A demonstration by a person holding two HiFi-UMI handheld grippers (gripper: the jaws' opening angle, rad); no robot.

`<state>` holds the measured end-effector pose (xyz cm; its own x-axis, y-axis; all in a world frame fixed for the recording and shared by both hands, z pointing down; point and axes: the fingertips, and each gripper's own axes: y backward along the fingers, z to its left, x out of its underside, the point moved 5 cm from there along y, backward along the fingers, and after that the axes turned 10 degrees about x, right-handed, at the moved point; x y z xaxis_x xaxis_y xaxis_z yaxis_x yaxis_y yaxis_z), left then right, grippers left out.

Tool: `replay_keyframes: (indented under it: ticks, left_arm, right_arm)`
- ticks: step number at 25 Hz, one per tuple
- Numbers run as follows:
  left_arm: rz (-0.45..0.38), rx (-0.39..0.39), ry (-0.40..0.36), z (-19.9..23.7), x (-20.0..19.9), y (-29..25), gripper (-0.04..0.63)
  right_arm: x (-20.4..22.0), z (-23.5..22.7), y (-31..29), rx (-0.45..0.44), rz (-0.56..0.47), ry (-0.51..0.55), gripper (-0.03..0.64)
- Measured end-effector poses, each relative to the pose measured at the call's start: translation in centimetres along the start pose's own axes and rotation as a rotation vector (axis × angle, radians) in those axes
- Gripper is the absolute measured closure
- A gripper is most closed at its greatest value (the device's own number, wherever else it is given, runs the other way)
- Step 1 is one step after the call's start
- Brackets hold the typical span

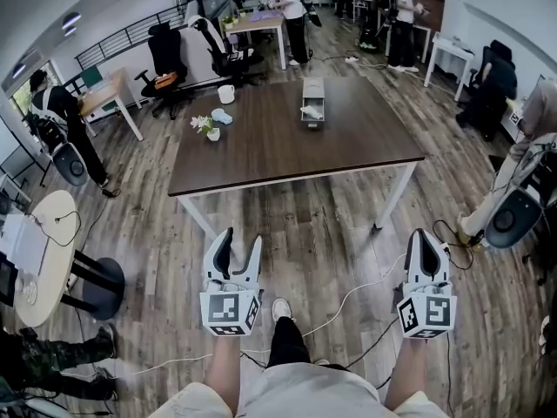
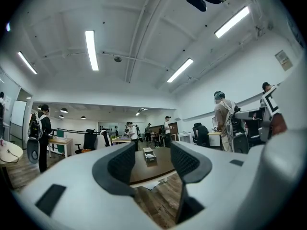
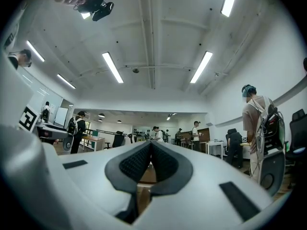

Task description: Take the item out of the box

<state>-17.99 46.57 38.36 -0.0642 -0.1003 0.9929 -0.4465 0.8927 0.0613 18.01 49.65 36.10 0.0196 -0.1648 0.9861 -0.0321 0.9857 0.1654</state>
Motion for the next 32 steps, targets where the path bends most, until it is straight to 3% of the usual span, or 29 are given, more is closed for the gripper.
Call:
replay_keyframes:
  ticks: [2, 8, 14, 23, 32]
  left_arm:
    - [0.006, 0.013, 0.002, 0.2, 0.2, -0.2, 0.323]
    - [0.04, 0.027, 0.023, 1.5, 1.8, -1.5, 0.306]
    - [0.076, -0.007, 0.062, 4.8, 3.7, -3.5, 0.29]
    - [0.116, -0.072, 0.12, 14.5, 6.8, -8.7, 0.275]
    - [0.108, -0.125, 0.124, 25.3, 7.0, -13.2, 0.268]
  right_arm:
    - [0.2, 0.3, -0.4, -0.007, 0.01, 0.002, 0.615]
    - [2.0, 1.6, -2.5, -0.024, 0.053, 0.007, 0.615]
    - [4.0, 4.4, -6.9, -0.073, 0.109, 0.006, 0.615]
    - [6.6, 12.7, -18.8, -0.176, 0.161, 0.014, 0.615]
    - [5.4, 22.7, -29.7, -0.276, 0.127, 0.044, 0.615]
